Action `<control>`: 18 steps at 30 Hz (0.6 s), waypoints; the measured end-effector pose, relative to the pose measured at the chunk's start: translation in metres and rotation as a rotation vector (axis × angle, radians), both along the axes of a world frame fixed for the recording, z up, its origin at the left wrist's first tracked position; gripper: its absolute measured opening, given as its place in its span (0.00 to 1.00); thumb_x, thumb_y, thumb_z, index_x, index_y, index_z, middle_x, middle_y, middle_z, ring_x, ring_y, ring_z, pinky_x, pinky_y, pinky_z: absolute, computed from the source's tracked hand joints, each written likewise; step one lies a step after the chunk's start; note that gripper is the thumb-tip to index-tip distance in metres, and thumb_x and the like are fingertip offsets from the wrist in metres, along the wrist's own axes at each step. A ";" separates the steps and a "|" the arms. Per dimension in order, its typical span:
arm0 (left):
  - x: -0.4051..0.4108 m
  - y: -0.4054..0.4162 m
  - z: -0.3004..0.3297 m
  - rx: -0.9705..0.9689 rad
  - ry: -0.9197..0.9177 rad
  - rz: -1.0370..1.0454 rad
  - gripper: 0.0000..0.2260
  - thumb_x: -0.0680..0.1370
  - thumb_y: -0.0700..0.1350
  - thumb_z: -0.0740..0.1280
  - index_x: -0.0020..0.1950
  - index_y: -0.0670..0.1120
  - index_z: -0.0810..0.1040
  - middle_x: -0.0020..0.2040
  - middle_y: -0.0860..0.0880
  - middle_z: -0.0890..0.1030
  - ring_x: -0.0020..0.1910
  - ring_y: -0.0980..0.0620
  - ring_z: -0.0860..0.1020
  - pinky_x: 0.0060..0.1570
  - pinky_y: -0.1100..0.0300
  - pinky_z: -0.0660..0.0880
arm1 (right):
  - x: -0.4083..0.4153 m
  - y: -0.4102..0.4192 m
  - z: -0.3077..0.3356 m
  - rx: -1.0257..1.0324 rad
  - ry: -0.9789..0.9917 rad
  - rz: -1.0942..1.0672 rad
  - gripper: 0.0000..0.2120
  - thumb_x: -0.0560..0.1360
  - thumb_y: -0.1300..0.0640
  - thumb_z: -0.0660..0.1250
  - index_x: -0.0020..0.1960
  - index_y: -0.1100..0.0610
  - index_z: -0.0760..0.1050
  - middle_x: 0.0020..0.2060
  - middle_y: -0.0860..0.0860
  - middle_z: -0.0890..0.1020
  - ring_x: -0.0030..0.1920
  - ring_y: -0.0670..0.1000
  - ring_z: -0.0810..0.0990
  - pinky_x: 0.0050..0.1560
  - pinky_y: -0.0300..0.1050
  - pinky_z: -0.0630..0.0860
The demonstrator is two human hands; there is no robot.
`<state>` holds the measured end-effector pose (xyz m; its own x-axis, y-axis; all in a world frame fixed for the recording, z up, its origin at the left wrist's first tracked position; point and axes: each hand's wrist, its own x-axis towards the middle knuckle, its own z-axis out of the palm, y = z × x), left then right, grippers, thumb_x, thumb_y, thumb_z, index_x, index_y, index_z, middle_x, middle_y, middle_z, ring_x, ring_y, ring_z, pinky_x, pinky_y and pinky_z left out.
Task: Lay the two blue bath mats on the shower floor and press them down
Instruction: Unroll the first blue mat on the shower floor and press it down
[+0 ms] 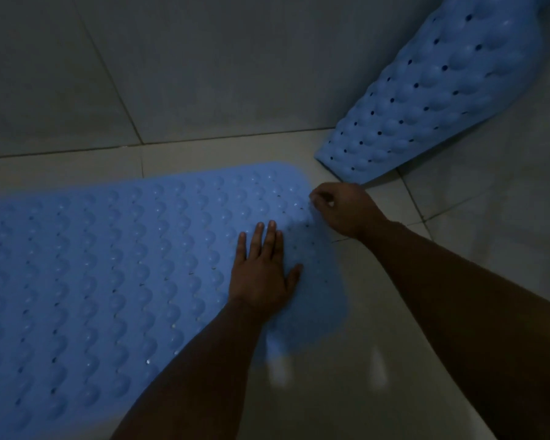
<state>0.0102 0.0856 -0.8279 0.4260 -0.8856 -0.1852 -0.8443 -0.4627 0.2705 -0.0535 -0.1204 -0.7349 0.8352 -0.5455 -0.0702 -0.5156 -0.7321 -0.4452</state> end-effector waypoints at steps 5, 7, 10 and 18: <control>0.037 -0.027 0.051 0.093 0.113 0.057 0.25 0.82 0.60 0.53 0.69 0.45 0.75 0.71 0.41 0.75 0.69 0.40 0.74 0.66 0.46 0.69 | 0.006 0.025 0.021 0.085 0.167 -0.024 0.15 0.80 0.53 0.61 0.53 0.60 0.83 0.52 0.58 0.85 0.54 0.58 0.83 0.57 0.53 0.79; 0.057 -0.027 0.066 0.052 0.075 0.022 0.19 0.81 0.58 0.57 0.60 0.47 0.79 0.60 0.43 0.82 0.60 0.40 0.79 0.58 0.50 0.73 | -0.002 0.047 0.012 0.050 0.199 0.006 0.21 0.81 0.50 0.57 0.62 0.63 0.79 0.62 0.62 0.81 0.63 0.62 0.79 0.64 0.54 0.74; 0.063 -0.007 0.064 -0.131 -0.051 -0.002 0.20 0.76 0.54 0.56 0.58 0.48 0.81 0.57 0.46 0.83 0.60 0.41 0.78 0.56 0.50 0.74 | -0.020 0.077 -0.026 0.051 0.352 0.059 0.39 0.77 0.39 0.46 0.80 0.62 0.56 0.80 0.61 0.57 0.80 0.58 0.57 0.78 0.55 0.58; 0.050 0.024 0.021 -0.369 -0.132 0.035 0.20 0.78 0.53 0.59 0.64 0.47 0.81 0.65 0.47 0.81 0.71 0.41 0.74 0.63 0.47 0.73 | -0.044 0.113 -0.093 -0.231 0.154 -0.018 0.46 0.77 0.26 0.43 0.82 0.59 0.47 0.82 0.55 0.47 0.82 0.53 0.42 0.80 0.58 0.46</control>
